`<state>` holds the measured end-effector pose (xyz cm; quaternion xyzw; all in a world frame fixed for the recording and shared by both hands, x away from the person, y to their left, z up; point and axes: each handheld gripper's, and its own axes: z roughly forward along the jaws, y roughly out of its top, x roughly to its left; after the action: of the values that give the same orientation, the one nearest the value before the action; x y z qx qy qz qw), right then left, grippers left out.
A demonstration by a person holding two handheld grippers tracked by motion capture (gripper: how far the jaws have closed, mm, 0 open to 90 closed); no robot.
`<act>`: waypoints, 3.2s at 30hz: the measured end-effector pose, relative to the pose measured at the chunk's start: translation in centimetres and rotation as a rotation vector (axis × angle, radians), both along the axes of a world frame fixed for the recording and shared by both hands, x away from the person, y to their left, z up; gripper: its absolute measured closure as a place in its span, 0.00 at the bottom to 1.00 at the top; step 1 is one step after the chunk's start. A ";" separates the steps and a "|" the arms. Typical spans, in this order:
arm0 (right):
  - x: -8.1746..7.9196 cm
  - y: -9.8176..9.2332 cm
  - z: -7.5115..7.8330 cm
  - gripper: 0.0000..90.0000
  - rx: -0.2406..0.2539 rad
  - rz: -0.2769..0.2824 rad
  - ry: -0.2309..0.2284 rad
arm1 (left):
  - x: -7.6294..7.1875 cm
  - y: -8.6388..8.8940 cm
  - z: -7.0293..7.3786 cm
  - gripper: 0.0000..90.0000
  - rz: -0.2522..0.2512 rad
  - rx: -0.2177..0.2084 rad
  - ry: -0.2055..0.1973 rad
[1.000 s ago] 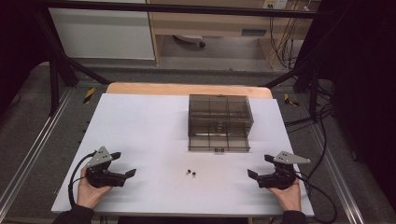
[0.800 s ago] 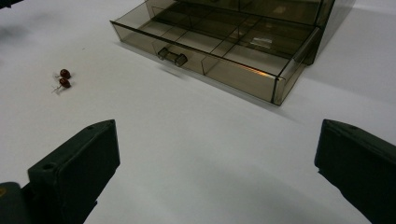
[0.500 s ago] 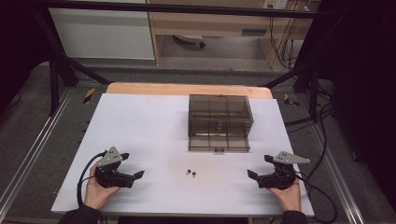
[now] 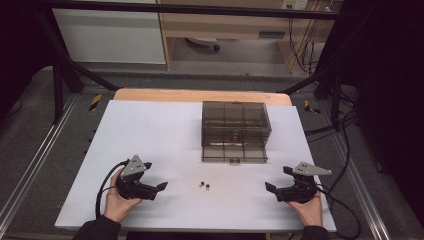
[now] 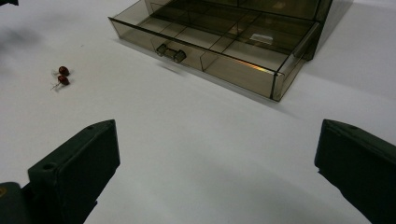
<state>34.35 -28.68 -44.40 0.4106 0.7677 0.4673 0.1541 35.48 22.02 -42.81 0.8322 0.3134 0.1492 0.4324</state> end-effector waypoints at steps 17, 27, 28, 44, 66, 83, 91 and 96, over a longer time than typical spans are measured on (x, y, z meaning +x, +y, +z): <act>0.0 0.1 0.0 0.01 -0.007 0.003 0.010 | 0.5 -5.4 0.2 0.10 -0.065 0.023 0.013; 0.0 0.1 -0.1 0.01 -0.013 0.001 0.010 | 0.8 -7.5 -0.2 0.16 -0.087 0.028 0.046; 0.0 0.1 -0.1 0.01 -0.013 0.001 0.010 | 0.8 -7.9 -0.3 0.17 -0.092 0.034 0.051; 0.0 0.1 -0.1 0.01 -0.020 0.003 0.015 | 0.8 -10.9 -0.9 0.45 -0.119 0.048 0.094; 0.0 0.1 -0.1 0.01 -0.019 0.002 0.013 | 0.8 -12.2 -2.2 0.82 -0.110 0.098 0.125; 0.0 0.1 -0.1 0.01 -0.020 0.003 0.017 | 0.9 -11.9 -2.3 0.91 -0.076 0.072 0.140; 0.0 0.1 -0.1 0.01 -0.021 0.005 0.016 | 0.7 -11.7 -1.7 0.91 -0.072 0.067 0.131; 0.0 0.1 -0.1 0.01 -0.017 0.003 0.019 | 0.6 -11.7 -0.8 0.91 -0.077 0.057 0.122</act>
<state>34.32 -28.57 -44.48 0.4126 0.7736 0.4570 0.1496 36.11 10.27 -43.64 0.8632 0.3024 0.0902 0.3940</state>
